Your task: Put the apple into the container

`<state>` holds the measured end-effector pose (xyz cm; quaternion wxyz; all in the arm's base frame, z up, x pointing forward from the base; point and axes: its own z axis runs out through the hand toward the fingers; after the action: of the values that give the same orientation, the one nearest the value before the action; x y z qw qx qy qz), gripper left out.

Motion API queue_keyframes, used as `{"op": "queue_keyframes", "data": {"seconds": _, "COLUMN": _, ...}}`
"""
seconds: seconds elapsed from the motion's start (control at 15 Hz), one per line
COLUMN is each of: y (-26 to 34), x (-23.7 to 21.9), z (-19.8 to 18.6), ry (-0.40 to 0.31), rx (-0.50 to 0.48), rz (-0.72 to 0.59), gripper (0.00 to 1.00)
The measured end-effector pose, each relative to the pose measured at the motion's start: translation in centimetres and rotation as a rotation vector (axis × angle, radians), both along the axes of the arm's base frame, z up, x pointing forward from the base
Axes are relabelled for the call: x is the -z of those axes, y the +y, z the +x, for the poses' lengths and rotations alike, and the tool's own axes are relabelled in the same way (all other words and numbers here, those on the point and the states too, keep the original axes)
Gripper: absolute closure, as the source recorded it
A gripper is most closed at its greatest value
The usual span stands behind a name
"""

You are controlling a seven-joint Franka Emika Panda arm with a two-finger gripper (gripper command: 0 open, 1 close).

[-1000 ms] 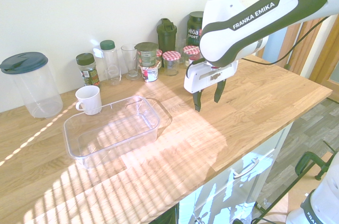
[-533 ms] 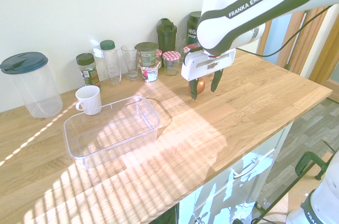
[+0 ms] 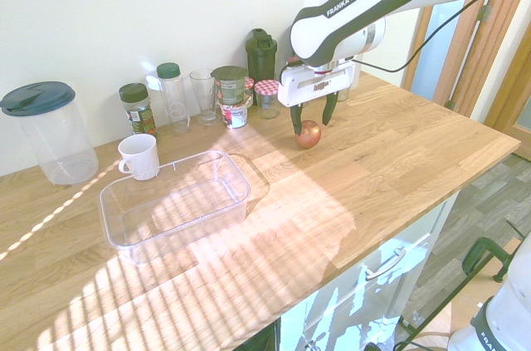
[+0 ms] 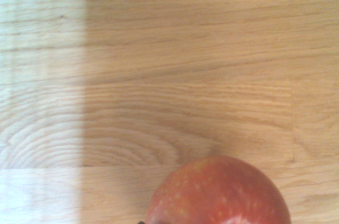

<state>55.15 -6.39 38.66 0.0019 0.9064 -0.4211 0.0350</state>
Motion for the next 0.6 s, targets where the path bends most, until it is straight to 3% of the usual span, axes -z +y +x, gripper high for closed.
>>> {"op": "queue_keyframes", "data": {"seconds": 0.07, "y": -0.2, "x": 0.4, "z": 0.3, "ry": 0.006, "rx": -0.003, "rz": 0.000, "gripper": 1.00}}
{"op": "queue_keyframes", "data": {"seconds": 0.6, "y": 0.2, "x": 3.4, "z": 1.2, "ry": 0.012, "rx": -0.004, "rz": 0.014, "gripper": 1.00}}
